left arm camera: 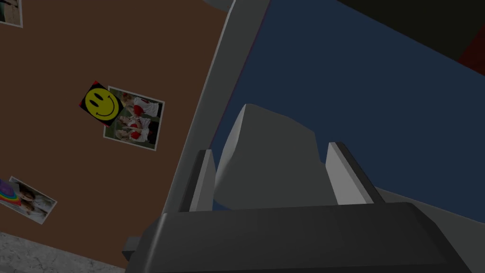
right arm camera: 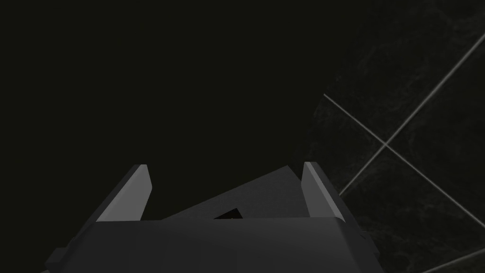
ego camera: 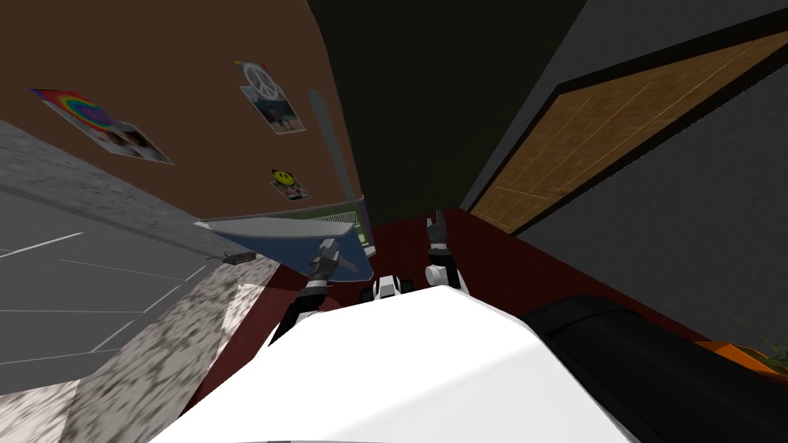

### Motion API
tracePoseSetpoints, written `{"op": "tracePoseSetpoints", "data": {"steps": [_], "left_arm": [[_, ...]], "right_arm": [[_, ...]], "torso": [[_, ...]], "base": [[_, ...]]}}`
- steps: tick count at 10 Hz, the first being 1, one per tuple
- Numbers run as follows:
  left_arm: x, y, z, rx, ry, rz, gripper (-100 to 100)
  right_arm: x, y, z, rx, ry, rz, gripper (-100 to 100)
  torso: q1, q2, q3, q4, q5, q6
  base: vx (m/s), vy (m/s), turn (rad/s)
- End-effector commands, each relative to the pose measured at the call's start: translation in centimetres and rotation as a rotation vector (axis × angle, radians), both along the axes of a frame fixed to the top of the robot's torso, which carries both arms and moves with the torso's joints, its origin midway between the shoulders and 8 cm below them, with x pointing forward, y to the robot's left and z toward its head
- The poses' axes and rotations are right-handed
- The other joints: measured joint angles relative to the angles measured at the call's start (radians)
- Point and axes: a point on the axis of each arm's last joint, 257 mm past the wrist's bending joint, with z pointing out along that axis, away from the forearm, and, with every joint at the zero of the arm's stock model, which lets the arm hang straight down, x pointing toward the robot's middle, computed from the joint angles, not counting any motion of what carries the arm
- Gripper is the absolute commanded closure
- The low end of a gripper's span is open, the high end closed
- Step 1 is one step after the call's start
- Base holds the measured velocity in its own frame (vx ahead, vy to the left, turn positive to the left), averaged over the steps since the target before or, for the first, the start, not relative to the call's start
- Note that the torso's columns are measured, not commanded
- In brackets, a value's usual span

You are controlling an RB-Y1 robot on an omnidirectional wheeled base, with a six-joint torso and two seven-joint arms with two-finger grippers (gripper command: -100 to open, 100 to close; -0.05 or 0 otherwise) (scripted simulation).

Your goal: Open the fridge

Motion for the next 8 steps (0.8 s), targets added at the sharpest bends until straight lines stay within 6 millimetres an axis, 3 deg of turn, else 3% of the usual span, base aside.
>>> {"op": "tracePoseSetpoints", "data": {"steps": [1,8], "left_arm": [[-0.5,-0.9,-0.4,0.005,0.010,-0.034,100],[-2.4,-4.6,-0.6,0.003,0.021,-0.158,100]], "right_arm": [[0.0,0.0,0.0,0.000,0.000,0.000,0],[0.0,0.0,0.0,0.000,0.000,0.000,0]], "torso": [[0.001,-0.003,-0.001,0.000,0.000,-0.003],[0.002,-0.011,-0.006,-0.001,-0.001,-0.002]], "base": [[-0.177,0.184,-0.097],[-0.221,0.214,-0.108]]}}
